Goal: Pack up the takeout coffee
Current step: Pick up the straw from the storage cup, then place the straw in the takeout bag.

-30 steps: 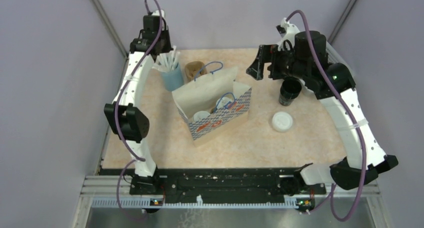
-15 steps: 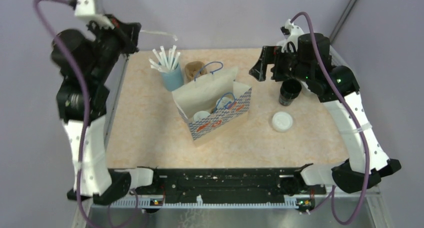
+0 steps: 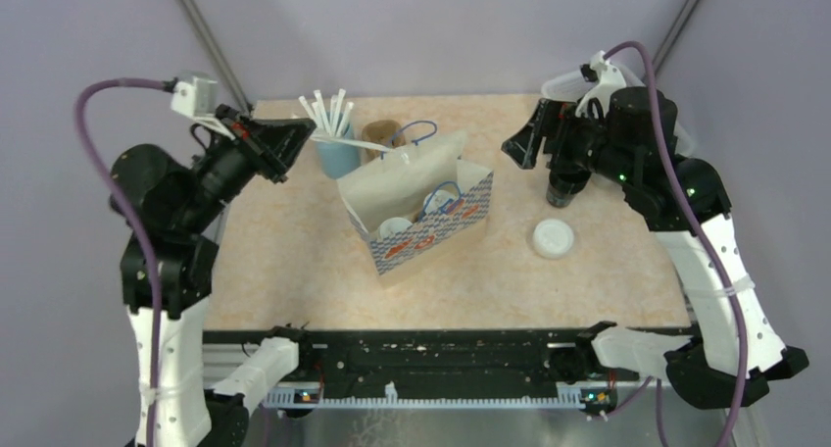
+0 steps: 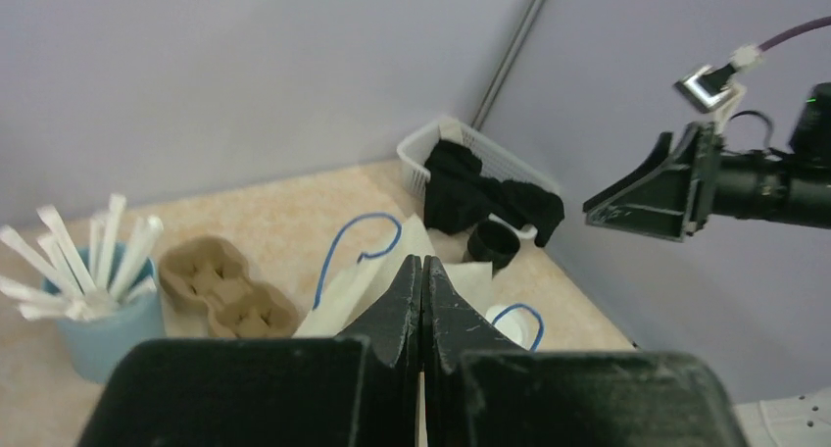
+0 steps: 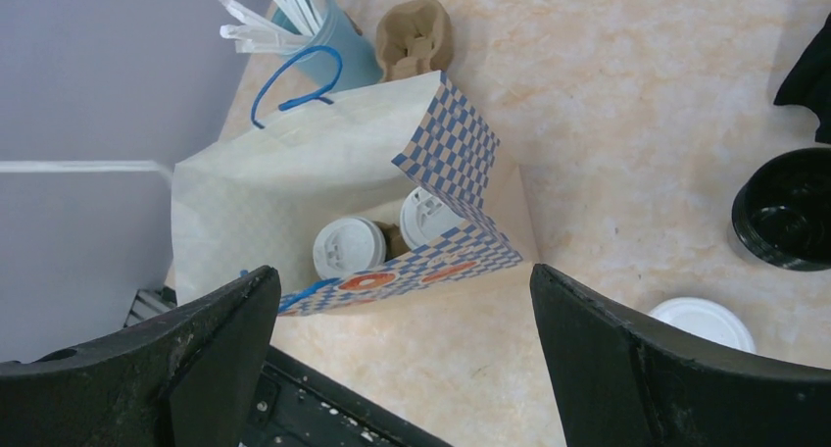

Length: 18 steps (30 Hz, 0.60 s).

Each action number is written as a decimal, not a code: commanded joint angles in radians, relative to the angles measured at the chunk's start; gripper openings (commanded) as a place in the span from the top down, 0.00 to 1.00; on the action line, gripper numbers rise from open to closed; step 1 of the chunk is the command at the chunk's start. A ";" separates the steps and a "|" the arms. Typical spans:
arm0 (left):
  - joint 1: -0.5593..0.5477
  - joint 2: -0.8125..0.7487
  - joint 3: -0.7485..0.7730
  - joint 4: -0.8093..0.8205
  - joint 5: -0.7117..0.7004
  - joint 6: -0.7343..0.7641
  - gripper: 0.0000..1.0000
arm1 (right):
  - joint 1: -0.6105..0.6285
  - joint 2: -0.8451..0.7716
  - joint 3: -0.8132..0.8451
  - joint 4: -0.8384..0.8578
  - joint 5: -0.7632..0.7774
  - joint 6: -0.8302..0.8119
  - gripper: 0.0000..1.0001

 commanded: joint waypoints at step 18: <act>-0.266 -0.055 -0.802 0.842 -0.196 -0.054 0.92 | -0.012 -0.117 -0.127 0.063 0.047 0.107 0.01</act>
